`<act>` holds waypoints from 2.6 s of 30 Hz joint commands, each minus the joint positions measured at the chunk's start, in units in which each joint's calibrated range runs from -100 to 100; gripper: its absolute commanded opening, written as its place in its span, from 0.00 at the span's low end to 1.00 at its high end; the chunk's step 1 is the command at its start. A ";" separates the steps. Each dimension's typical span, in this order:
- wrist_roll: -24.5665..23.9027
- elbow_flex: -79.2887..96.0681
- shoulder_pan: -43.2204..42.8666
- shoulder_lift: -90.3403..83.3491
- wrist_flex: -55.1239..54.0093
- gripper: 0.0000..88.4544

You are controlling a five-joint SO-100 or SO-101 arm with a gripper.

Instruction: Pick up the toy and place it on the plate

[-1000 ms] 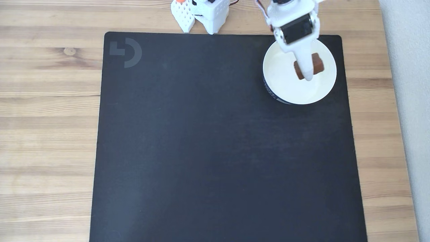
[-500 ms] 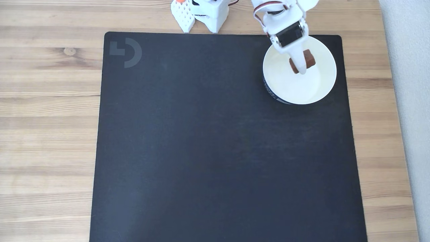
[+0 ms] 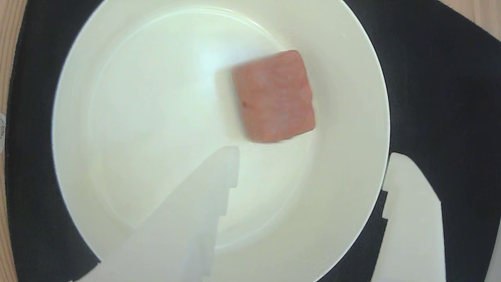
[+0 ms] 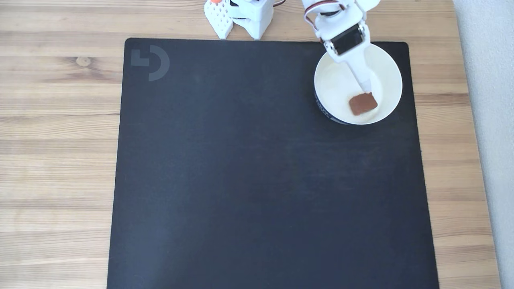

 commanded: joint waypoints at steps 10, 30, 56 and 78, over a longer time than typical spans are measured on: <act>-0.17 -5.48 17.22 -12.86 -1.05 0.03; 12.72 21.02 54.86 -47.87 -4.60 0.03; 27.28 27.42 54.27 -51.96 20.21 0.03; 27.07 27.42 54.27 -51.96 19.95 0.03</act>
